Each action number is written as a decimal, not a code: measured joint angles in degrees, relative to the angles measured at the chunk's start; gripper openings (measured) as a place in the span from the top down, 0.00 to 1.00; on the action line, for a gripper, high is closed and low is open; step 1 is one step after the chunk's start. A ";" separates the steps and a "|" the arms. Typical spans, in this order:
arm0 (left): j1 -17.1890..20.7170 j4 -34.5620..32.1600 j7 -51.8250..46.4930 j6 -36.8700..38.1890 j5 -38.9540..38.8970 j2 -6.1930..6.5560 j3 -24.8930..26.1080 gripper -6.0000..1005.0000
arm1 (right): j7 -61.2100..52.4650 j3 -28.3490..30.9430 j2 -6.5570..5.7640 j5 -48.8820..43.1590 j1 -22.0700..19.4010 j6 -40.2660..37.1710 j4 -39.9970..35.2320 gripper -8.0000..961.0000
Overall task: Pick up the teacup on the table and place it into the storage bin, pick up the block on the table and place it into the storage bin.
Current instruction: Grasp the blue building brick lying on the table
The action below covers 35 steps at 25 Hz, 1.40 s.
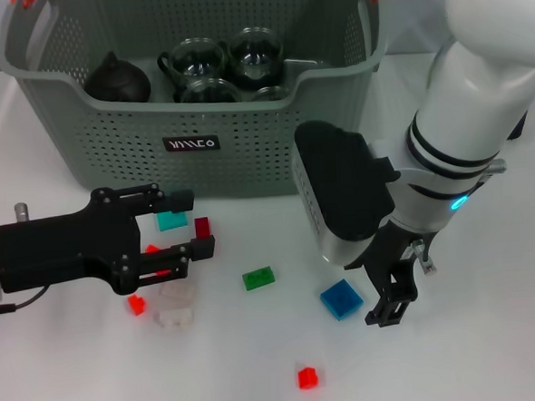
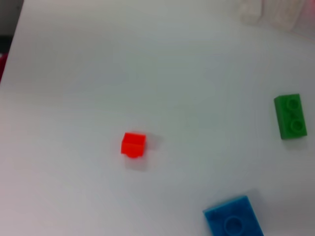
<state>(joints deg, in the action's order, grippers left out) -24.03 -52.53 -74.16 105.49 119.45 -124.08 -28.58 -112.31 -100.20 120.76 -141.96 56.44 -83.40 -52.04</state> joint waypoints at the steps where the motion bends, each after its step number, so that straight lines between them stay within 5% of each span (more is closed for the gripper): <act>1: -0.02 0.20 0.00 -0.07 -0.05 0.00 0.01 0.35 | 0.22 -0.63 0.00 -0.04 0.12 0.26 0.12 0.17; 35: 0.21 0.76 -0.55 0.04 -1.33 -0.11 0.01 0.35 | 7.57 -7.96 0.45 4.98 2.98 7.29 4.98 0.17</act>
<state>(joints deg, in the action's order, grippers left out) -23.82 -51.76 -74.71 105.53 118.12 -124.19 -28.56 -104.74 -108.16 121.21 -136.99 59.42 -76.11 -47.06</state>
